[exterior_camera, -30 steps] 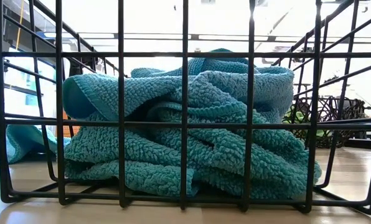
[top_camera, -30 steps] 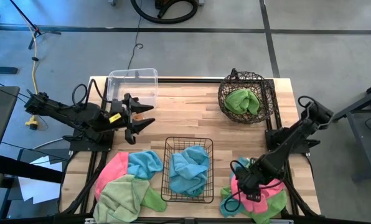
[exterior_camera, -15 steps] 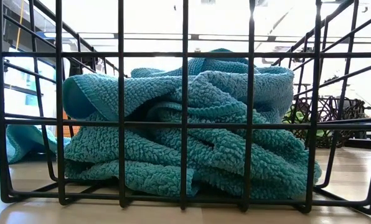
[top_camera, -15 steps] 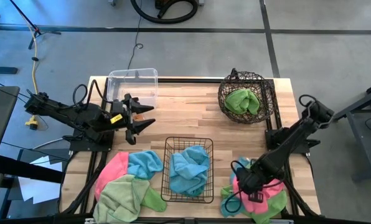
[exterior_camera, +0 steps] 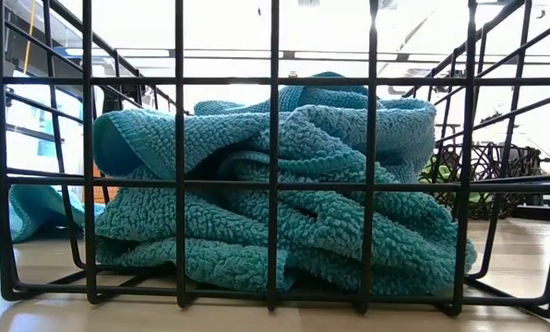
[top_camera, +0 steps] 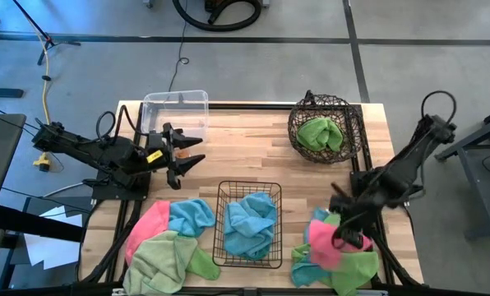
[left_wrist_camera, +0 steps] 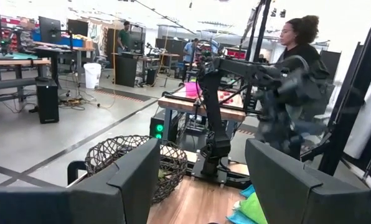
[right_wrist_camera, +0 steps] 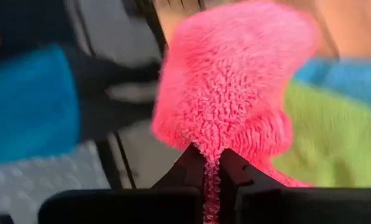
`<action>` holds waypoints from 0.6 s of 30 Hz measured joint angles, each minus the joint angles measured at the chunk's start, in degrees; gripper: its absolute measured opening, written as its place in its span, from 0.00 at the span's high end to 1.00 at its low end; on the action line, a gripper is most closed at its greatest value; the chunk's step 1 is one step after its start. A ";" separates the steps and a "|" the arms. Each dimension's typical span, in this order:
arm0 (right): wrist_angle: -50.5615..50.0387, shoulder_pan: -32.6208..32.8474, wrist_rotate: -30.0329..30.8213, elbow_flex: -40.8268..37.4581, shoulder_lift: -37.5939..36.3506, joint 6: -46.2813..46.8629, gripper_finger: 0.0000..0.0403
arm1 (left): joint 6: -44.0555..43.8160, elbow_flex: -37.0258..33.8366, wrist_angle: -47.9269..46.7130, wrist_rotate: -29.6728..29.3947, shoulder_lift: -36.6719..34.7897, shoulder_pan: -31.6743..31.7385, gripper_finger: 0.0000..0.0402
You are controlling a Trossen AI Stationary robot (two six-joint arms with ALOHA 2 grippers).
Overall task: Sort microfiber towel by color & place in baskets
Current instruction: Put the right pink towel into the transparent left bin
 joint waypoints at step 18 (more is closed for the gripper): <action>44.97 -24.10 10.83 0.02 2.73 -44.78 1.00 | -4.62 0.00 1.98 1.12 -0.01 0.00 0.44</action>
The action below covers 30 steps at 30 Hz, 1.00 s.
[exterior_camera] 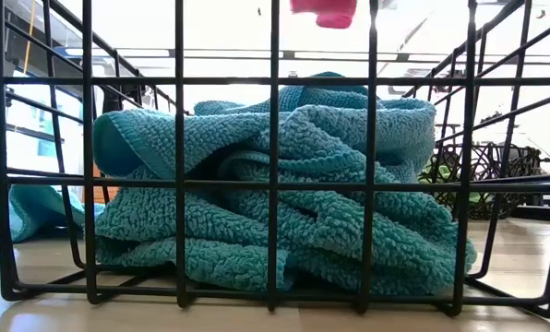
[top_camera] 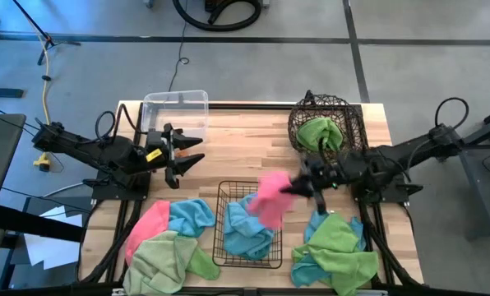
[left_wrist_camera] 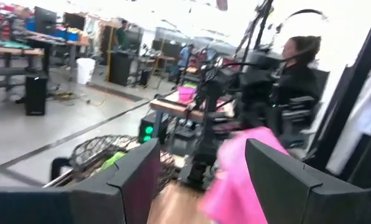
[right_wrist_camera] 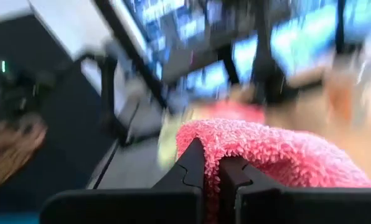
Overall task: Sort microfiber towel by color & place in baskets
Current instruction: Put the right pink towel into the transparent left bin
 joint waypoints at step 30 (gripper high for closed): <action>2.01 -11.19 -0.50 14.51 12.02 -22.58 1.00 | 1.63 8.70 -10.18 5.59 2.75 -0.03 0.44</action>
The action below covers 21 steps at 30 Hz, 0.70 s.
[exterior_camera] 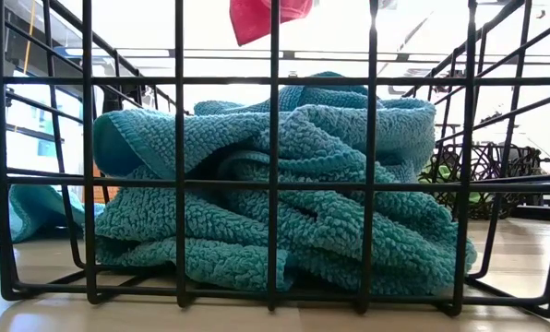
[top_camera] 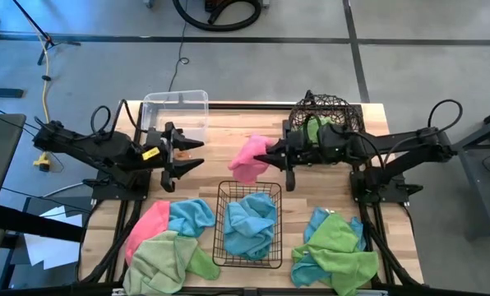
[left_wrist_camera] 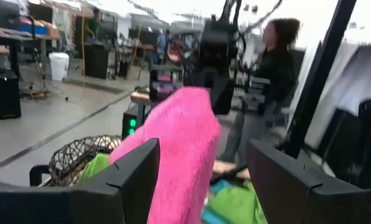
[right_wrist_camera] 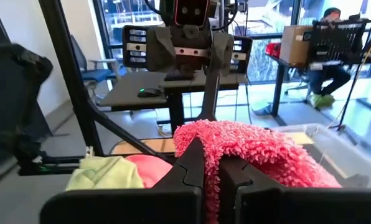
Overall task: Sort microfiber towel by color & place in baskets
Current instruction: Put the right pink towel into the transparent left bin
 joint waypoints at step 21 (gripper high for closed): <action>-0.25 0.15 -0.46 1.84 1.83 -1.65 1.00 | -1.48 9.02 -7.06 2.76 13.22 2.22 0.44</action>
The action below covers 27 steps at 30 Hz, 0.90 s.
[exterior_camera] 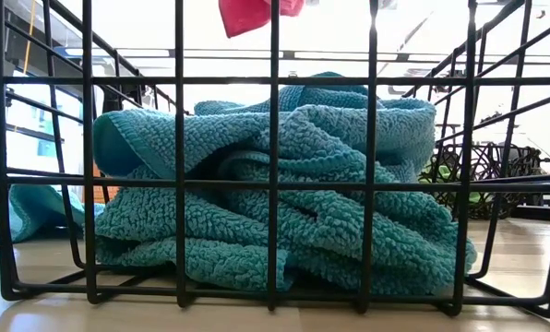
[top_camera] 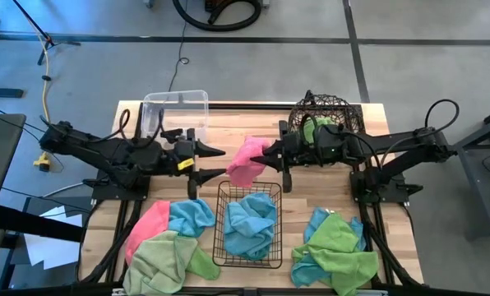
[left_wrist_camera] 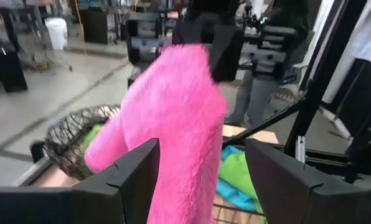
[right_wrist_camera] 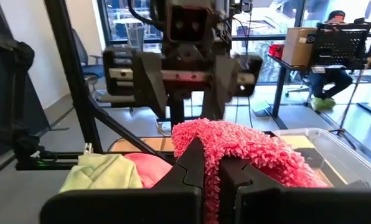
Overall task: Sort microfiber towel by color & place in baskets
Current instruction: Put the right pink towel into the transparent left bin
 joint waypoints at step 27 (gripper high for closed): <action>11.98 0.00 -5.70 -0.11 5.65 1.31 1.00 | -1.25 0.01 9.61 12.51 8.77 6.14 0.36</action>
